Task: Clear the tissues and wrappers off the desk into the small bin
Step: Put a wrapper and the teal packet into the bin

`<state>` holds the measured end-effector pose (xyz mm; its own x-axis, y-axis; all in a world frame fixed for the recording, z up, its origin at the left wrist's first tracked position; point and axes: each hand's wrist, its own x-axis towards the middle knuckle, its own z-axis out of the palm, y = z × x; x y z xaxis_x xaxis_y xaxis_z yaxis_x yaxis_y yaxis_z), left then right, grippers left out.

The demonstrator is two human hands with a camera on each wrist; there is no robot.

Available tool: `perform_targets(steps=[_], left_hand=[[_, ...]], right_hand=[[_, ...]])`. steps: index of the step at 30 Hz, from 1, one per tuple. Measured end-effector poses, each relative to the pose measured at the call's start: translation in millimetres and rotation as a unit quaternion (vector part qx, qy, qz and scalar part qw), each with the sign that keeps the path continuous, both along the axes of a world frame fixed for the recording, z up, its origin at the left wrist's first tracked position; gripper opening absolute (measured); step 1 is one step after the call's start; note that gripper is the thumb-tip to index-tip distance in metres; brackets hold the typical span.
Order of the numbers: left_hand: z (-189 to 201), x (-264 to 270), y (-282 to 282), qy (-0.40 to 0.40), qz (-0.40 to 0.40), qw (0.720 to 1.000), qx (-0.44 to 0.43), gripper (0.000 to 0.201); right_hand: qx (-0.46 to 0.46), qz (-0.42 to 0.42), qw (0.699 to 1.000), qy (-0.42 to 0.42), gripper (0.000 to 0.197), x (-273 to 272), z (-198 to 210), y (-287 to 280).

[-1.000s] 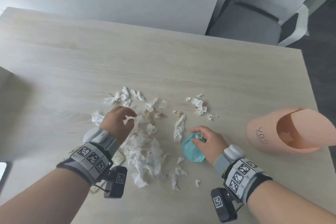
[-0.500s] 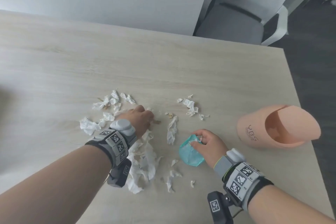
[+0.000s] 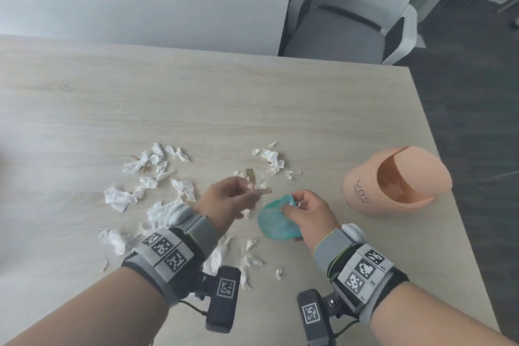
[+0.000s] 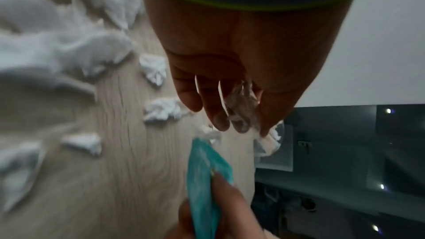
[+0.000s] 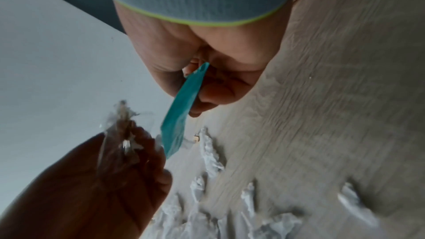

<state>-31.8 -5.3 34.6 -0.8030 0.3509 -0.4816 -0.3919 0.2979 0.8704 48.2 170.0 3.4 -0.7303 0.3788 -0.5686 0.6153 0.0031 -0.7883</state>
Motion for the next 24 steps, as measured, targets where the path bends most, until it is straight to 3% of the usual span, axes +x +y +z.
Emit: perform_targets(steps=[3,7,12,14,17,19,21,24], left_hand=[[2,21,21,-0.003,-0.022,0.999,0.046,0.020],[-3,41,41,0.071,-0.047,0.996,-0.041,0.016],[7,54,60,-0.015,-0.066,0.997,-0.036,0.015],[7,57,69,0.003,-0.061,0.997,-0.053,0.019],[10,65,84,0.027,-0.049,0.995,-0.078,0.032],[14,70,97,0.014,-0.054,0.995,-0.084,0.043],[17,75,109,-0.003,-0.060,0.993,-0.099,0.043],[21,80,122,-0.049,-0.079,0.992,-0.088,0.035]], right_hand=[[-0.066,-0.020,0.998,-0.009,0.012,4,12,1],[-0.178,-0.062,0.982,0.015,0.015,20,22,9],[-0.263,-0.090,0.960,0.033,0.008,40,37,27],[-0.284,-0.089,0.954,0.035,0.023,48,40,34],[-0.284,-0.087,0.954,0.043,0.034,61,42,42],[-0.264,-0.086,0.959,0.057,0.024,70,42,47],[-0.230,-0.075,0.968,0.064,0.015,79,42,50],[-0.213,-0.076,0.971,0.080,0.020,89,43,60]])
